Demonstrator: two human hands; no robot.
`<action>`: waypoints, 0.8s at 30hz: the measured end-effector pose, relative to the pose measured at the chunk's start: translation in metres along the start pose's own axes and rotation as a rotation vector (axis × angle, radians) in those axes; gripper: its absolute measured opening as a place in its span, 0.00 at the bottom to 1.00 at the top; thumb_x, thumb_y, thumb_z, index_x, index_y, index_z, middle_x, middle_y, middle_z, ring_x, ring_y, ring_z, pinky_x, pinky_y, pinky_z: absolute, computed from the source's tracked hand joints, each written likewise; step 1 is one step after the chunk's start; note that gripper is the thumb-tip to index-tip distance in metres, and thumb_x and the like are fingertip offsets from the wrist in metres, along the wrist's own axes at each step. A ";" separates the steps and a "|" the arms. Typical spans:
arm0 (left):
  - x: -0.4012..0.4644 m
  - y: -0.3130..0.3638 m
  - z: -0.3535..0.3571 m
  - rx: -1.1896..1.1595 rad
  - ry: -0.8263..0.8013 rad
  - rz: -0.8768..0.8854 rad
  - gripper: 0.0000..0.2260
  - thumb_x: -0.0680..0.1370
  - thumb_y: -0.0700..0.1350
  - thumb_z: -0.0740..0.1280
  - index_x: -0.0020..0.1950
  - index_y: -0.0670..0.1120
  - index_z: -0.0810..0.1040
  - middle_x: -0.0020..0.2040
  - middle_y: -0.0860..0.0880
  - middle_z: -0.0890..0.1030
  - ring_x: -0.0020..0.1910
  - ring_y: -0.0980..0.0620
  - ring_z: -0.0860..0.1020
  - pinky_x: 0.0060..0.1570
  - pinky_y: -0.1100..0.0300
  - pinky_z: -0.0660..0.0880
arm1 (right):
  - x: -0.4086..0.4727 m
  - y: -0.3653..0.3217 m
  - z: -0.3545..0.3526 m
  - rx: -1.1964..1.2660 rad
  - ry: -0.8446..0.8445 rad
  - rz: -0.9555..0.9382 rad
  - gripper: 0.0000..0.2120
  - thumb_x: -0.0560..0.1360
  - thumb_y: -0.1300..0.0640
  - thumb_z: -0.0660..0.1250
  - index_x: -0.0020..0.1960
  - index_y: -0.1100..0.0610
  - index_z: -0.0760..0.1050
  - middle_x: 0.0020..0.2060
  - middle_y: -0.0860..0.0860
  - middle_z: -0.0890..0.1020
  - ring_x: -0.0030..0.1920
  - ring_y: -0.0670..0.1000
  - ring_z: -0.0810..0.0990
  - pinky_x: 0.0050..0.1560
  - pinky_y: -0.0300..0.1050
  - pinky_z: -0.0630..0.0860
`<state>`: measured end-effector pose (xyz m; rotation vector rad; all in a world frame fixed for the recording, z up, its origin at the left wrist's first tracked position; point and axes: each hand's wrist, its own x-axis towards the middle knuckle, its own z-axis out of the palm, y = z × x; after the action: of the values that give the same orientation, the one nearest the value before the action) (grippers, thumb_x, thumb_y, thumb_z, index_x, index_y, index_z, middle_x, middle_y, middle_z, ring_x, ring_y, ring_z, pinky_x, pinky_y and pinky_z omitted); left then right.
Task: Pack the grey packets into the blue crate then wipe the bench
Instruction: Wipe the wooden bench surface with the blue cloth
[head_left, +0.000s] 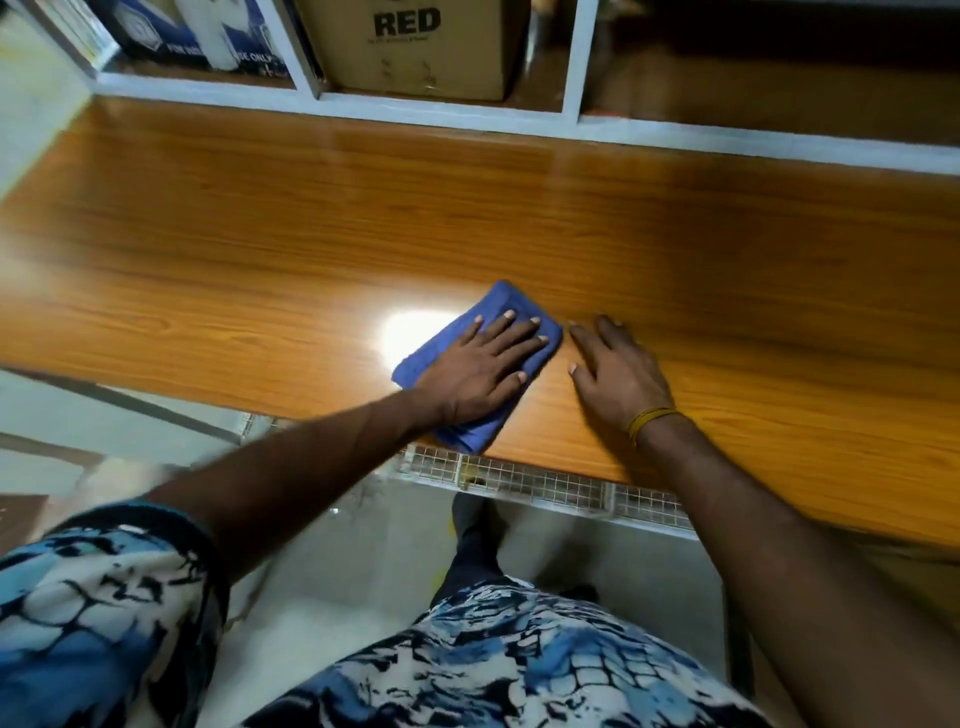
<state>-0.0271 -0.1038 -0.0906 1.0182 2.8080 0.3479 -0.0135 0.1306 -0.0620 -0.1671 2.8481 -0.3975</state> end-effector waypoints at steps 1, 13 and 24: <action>-0.001 0.013 0.005 -0.004 0.023 -0.070 0.26 0.83 0.59 0.46 0.81 0.54 0.53 0.81 0.53 0.51 0.80 0.49 0.45 0.77 0.47 0.41 | -0.005 0.003 0.001 -0.001 0.003 0.003 0.28 0.80 0.46 0.59 0.78 0.47 0.58 0.79 0.53 0.54 0.78 0.58 0.53 0.77 0.55 0.56; 0.035 0.113 0.020 -0.133 0.221 -0.620 0.26 0.83 0.54 0.51 0.81 0.51 0.54 0.82 0.50 0.51 0.80 0.46 0.47 0.76 0.41 0.44 | -0.061 0.035 -0.004 0.027 0.008 0.029 0.26 0.82 0.49 0.57 0.79 0.46 0.56 0.80 0.50 0.50 0.79 0.54 0.50 0.77 0.53 0.52; 0.007 0.077 -0.014 -0.310 0.543 -0.655 0.16 0.78 0.46 0.62 0.64 0.46 0.78 0.65 0.42 0.73 0.61 0.42 0.73 0.56 0.51 0.73 | -0.058 -0.017 -0.002 0.316 0.195 0.132 0.27 0.79 0.51 0.59 0.77 0.52 0.61 0.77 0.58 0.58 0.74 0.60 0.63 0.72 0.55 0.63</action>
<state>0.0120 -0.0436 -0.0575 -0.1059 3.1675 1.0413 0.0435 0.1238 -0.0419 0.1258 2.9109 -0.8677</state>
